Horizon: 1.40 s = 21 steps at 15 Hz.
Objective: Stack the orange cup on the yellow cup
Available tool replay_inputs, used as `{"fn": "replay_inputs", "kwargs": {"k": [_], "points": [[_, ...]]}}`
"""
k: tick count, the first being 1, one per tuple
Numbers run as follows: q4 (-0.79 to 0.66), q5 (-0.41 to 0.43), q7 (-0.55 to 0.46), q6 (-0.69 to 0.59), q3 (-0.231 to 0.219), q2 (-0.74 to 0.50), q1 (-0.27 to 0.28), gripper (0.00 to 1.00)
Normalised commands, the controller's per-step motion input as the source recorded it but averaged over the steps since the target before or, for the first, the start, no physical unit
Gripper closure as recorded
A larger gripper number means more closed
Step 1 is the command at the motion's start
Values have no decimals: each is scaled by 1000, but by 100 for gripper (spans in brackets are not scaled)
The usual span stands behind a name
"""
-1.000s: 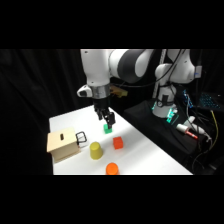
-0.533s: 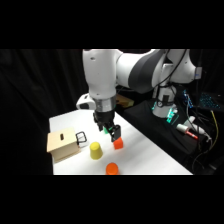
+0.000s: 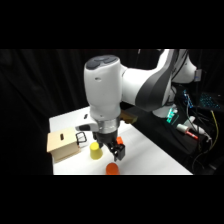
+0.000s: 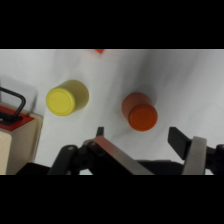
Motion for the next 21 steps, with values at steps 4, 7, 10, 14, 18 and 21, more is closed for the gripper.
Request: {"fn": "replay_inputs", "kwargs": {"k": [4, 7, 10, 14, 18, 21], "points": [[253, 90, -126, 153, 57, 278, -16, 0], [205, 184, -227, 155, 92, 276, -83, 0], [221, 275, -338, 75, 172, 260, -166, 0], [224, 241, -326, -8, 183, 190, -160, 0], [190, 160, -243, 12, 106, 155, -128, 0], [164, 60, -155, -1, 23, 122, -66, 0]]}}
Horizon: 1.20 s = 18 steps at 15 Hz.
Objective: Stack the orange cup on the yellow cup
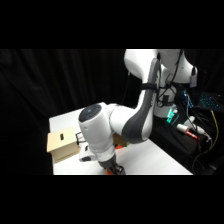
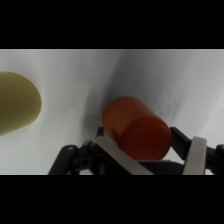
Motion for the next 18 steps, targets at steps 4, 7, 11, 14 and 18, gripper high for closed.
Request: {"fn": "replay_inputs", "kwargs": {"k": [4, 7, 11, 14, 18], "points": [[136, 8, -87, -20, -14, 79, -15, 35], [88, -43, 5, -75, -47, -5, 43, 45], [-19, -111, 173, -182, -116, -174, 124, 45], [-105, -156, 267, -282, -152, -371, 154, 45], [-72, -115, 190, -286, -117, -377, 66, 45]]}}
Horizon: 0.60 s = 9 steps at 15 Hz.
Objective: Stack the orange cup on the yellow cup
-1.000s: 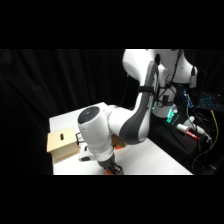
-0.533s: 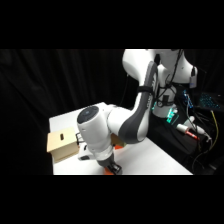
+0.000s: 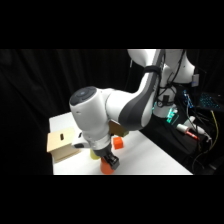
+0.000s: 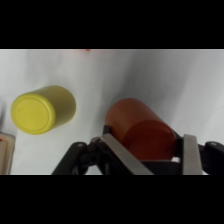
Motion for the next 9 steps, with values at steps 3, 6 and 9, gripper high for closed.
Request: {"fn": "replay_inputs", "kwargs": {"k": [3, 6, 9], "points": [[-75, -31, 84, -170, -76, -309, -69, 45], [-153, 20, 43, -53, -55, -305, -137, 45], [-197, 80, 17, 8, -32, -292, -157, 45]]}}
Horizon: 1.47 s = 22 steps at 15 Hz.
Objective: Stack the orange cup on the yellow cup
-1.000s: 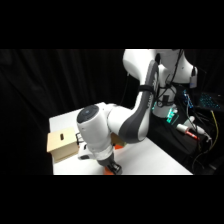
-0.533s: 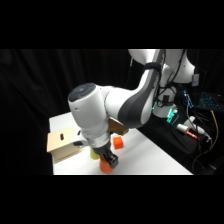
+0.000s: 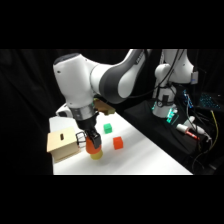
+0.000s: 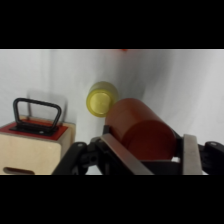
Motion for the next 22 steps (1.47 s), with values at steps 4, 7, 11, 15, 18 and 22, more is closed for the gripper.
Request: {"fn": "replay_inputs", "kwargs": {"k": [4, 7, 11, 15, 18, 22], "points": [[-176, 127, -16, 33, 1, -199, -112, 45], [-138, 162, -62, 59, 37, -100, -70, 45], [-121, 159, -91, 108, 49, -53, -64, 45], [-99, 175, -145, 167, 66, -14, -85, 45], [-50, 176, -192, 217, 79, 32, -102, 45], [8, 183, -225, 191, 93, 73, -118, 45]]}}
